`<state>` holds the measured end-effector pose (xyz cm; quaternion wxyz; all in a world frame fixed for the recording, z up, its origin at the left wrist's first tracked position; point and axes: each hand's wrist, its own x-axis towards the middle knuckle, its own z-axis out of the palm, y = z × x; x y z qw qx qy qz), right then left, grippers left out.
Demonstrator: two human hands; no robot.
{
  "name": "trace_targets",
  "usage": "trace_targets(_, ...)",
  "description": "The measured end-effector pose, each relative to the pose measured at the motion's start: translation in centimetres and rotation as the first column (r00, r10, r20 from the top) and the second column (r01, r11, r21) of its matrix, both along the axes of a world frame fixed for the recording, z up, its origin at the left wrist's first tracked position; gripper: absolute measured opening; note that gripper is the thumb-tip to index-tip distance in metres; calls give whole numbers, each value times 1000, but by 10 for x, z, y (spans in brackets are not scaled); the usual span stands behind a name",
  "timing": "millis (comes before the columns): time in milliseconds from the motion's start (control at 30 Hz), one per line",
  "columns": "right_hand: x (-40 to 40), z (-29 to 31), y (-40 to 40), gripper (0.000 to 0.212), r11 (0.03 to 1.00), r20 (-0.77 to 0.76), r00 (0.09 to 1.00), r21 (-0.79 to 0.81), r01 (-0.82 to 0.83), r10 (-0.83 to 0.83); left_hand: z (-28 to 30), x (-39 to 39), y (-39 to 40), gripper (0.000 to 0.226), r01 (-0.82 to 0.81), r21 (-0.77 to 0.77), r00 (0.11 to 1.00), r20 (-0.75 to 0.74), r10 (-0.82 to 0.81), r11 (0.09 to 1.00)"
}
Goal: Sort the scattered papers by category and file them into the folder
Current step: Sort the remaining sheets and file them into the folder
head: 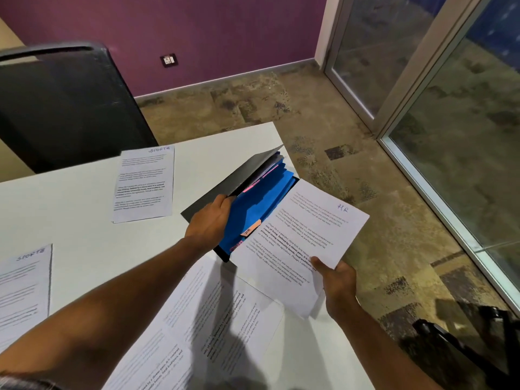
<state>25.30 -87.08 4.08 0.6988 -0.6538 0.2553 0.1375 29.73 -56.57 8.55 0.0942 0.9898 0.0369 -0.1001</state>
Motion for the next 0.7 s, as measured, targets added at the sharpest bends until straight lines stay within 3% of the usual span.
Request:
trace_targets(133,21,18,12,28,997,-4,1000,-71,5,-6,-5,6,5,81,-1,-138,1000,3,1,990)
trace_targets(267,43,33,26,26,990,-14,1000,-142,14,-16,-3,10,8,68,-52,-246,999,-9,51,968)
trace_targets(700,105,38,80,22,883,-52,992,-452,-126,115,-1,17,17,61,8,-257,999,43,3,966)
